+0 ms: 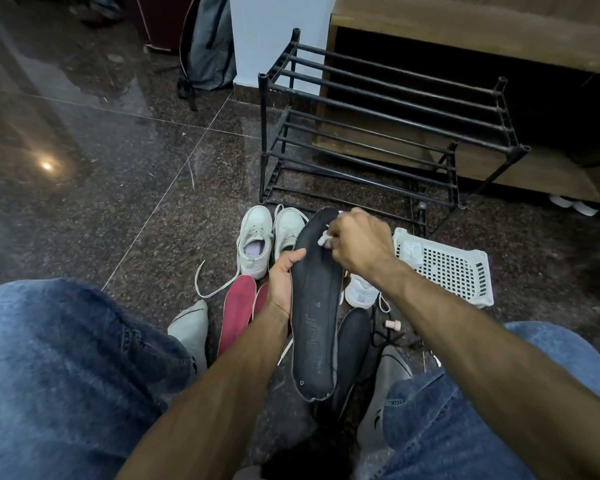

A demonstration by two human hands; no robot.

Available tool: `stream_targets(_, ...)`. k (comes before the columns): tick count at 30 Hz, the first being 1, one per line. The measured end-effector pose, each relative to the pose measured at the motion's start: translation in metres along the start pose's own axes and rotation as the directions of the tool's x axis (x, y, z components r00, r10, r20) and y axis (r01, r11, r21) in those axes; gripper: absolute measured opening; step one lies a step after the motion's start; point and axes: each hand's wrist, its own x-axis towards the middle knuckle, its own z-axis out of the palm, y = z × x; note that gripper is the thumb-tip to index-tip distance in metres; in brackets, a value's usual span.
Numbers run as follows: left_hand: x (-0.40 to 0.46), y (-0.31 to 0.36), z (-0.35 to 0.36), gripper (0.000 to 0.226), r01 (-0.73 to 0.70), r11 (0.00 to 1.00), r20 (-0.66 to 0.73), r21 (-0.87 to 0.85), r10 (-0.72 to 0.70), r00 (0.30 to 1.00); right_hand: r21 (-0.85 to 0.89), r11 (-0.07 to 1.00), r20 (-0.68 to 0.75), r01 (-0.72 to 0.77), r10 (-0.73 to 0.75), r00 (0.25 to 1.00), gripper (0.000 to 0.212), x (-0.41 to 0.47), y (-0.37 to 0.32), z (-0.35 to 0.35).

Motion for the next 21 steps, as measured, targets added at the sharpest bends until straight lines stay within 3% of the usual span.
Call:
stream_targets(4,0.002,0.007,-0.002,0.039,0.019,0.999,0.002,-0.04,-0.019,1.0,0.048,0.997,0.058,0.063,-0.066,0.996,0.014,-0.026,-0.011,0.011)
stream_targets(7,0.001,0.009,-0.004,0.058,0.07,0.997,-0.02,-0.024,-0.07,0.997,0.053,0.975,0.172,0.217,-0.223,0.96,0.019,-0.06,-0.016,0.02)
stream_targets(9,0.002,0.009,-0.003,0.064,0.082,0.997,0.023,0.006,-0.083,0.996,0.05,0.969,0.159,0.241,-0.246,0.956,0.022,-0.063,-0.01,0.022)
stream_targets(12,0.003,0.001,0.0,0.041,0.089,0.996,0.047,-0.005,-0.088,0.995,0.029,0.994,0.064,0.101,-0.103,0.993,0.022,-0.036,0.004,0.024)
stream_targets(14,-0.004,-0.003,0.004,0.04,0.115,0.993,0.062,-0.006,-0.115,0.991,0.07,0.995,0.042,-0.067,0.064,0.997,0.021,-0.014,0.013,0.017)
stream_targets(16,-0.002,-0.002,0.004,0.04,0.09,0.996,0.05,-0.001,-0.089,0.995,0.096,0.99,0.03,-0.103,0.1,0.994,0.021,-0.004,0.014,0.016)
stream_targets(19,0.003,0.009,0.004,0.04,0.046,0.998,0.051,-0.053,-0.043,0.998,0.123,0.992,0.082,0.023,-0.033,0.996,0.019,-0.02,0.001,0.02)
stream_targets(21,0.006,0.012,0.0,0.057,0.08,0.991,0.042,-0.11,-0.076,0.996,0.156,0.981,0.143,0.117,-0.139,0.98,0.02,-0.043,-0.008,0.025)
